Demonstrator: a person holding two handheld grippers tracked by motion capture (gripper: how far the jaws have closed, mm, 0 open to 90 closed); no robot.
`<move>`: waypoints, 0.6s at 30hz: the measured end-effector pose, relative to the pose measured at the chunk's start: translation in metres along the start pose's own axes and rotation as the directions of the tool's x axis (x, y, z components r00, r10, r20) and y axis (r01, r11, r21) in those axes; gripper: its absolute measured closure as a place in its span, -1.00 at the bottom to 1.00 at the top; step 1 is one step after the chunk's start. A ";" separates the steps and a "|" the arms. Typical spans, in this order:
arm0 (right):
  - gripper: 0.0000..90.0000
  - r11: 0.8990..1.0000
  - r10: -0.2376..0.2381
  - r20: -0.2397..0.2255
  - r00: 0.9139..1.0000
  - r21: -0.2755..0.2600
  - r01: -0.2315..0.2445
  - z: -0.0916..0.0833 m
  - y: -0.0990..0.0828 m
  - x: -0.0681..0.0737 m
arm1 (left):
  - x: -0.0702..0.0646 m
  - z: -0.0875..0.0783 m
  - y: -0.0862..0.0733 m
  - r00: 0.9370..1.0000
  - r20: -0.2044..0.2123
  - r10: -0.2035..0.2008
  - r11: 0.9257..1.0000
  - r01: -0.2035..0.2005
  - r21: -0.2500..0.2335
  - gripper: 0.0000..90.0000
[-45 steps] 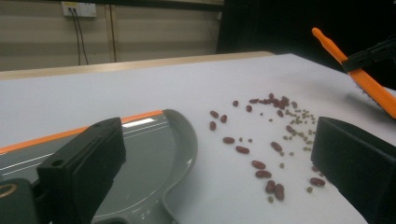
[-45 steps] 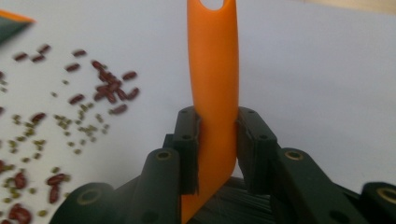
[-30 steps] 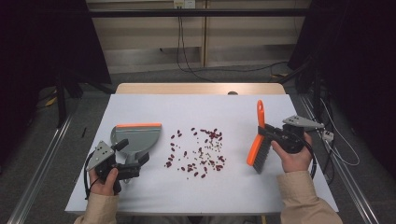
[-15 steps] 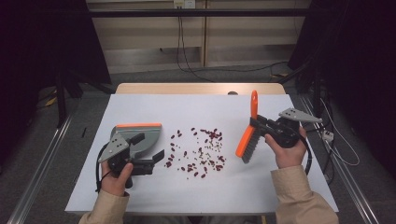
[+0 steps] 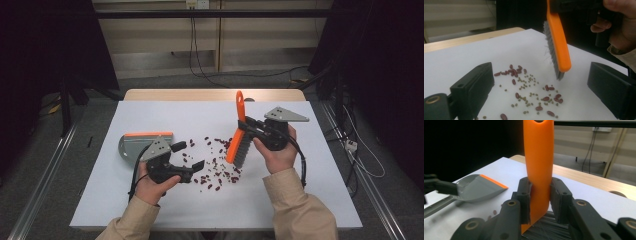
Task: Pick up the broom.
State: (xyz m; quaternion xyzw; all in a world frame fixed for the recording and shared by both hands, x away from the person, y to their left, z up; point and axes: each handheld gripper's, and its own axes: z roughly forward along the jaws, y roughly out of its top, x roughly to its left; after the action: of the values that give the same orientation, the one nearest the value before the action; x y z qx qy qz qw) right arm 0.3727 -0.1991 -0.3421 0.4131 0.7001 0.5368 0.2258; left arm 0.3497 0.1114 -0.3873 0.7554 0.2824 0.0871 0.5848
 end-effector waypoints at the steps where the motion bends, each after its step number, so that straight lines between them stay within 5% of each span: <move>1: 0.60 1.000 -0.007 -0.006 1.000 0.001 0.007 0.003 0.001 0.004 | 0.000 0.003 -0.001 1.000 0.006 0.009 1.000 -0.009 0.009 -0.66; 11: 0.60 0.999 -0.046 -0.058 0.997 0.018 0.047 0.033 0.004 0.035 | -0.001 0.032 -0.008 0.999 0.015 -0.040 0.995 0.038 0.091 -0.19; 18: 0.60 0.998 -0.060 -0.083 0.995 0.021 0.062 0.046 0.003 0.051 | 0.002 0.033 -0.012 0.998 -0.024 -0.052 0.991 0.054 0.121 0.43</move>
State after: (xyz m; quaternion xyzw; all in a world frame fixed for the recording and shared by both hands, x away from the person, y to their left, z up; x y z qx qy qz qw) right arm 0.3804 -0.1315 -0.3472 0.3717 0.7273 0.5381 0.2083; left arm 0.3626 0.0869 -0.4084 0.7811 0.3132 0.0619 0.5367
